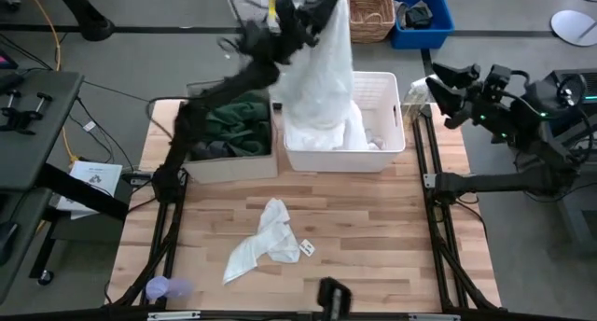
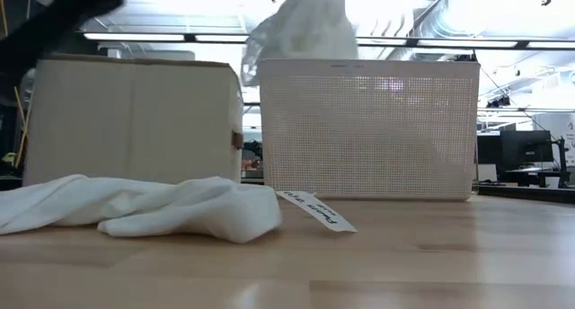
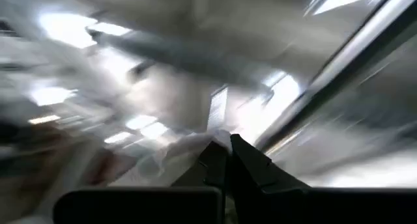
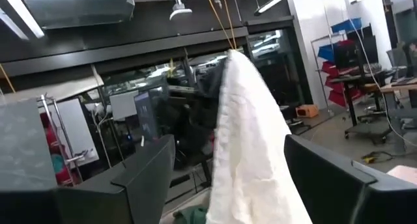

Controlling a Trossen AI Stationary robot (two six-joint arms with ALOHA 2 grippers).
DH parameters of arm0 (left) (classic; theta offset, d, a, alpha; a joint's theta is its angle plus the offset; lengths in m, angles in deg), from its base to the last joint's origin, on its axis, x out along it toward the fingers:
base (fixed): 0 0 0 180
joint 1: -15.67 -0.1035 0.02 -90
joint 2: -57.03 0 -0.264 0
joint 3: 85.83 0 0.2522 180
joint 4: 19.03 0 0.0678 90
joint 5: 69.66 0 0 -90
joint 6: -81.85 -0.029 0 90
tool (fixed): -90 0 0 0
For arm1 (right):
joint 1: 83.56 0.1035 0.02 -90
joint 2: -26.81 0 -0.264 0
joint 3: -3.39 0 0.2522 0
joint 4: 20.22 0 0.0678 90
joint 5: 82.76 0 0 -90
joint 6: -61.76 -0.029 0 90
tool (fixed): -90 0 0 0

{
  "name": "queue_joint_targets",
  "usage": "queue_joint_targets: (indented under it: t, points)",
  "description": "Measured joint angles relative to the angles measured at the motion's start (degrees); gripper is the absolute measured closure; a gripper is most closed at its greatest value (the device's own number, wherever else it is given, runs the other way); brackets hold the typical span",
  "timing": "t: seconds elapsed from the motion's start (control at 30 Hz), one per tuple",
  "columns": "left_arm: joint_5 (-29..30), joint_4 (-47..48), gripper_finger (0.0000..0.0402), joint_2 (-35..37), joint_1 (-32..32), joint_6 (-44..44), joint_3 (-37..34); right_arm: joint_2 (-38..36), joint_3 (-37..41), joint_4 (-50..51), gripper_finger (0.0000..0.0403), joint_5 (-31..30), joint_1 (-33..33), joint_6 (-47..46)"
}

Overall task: Sort clothes
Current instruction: Put the white dress on the white basket, then put the white shorts on the white basket

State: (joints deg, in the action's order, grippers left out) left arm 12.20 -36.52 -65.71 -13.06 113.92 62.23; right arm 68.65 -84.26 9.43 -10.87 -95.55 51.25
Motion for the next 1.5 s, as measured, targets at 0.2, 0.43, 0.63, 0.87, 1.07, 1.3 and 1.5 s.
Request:
queue_joint_targets:
  t: [0.2,0.43,0.63,0.87,1.07,1.3,1.5]
  points:
    - [-3.47,-23.88,0.0401,-9.63,0.83,23.82,0.04,-1.59,0.00,5.38,0.0119,0.02,0.00,-1.47]
    - [-10.23,0.35,0.0401,-11.03,2.33,10.06,0.04,-1.20,0.00,11.09,0.0119,0.57,0.00,-2.91]
    - [-3.55,32.23,0.0401,-6.38,4.56,-16.40,0.08,-1.17,0.00,15.25,0.0119,1.70,0.02,-4.93]
    - [-3.42,55.44,0.0350,-3.22,8.52,-35.45,0.00,-0.91,0.00,16.12,0.0119,2.32,0.02,-4.66]
    - [1.33,69.88,0.0247,1.66,13.00,-48.71,0.11,-0.91,0.00,16.12,0.0119,2.49,0.02,-4.49]
    - [13.33,91.36,0.0155,7.00,19.24,-52.69,0.22,-0.91,0.00,16.75,0.0119,2.49,0.02,-4.48]
    - [6.13,115.37,0.0149,6.52,24.67,-33.77,-0.83,-0.91,0.02,19.26,0.0119,2.49,0.02,-4.48]
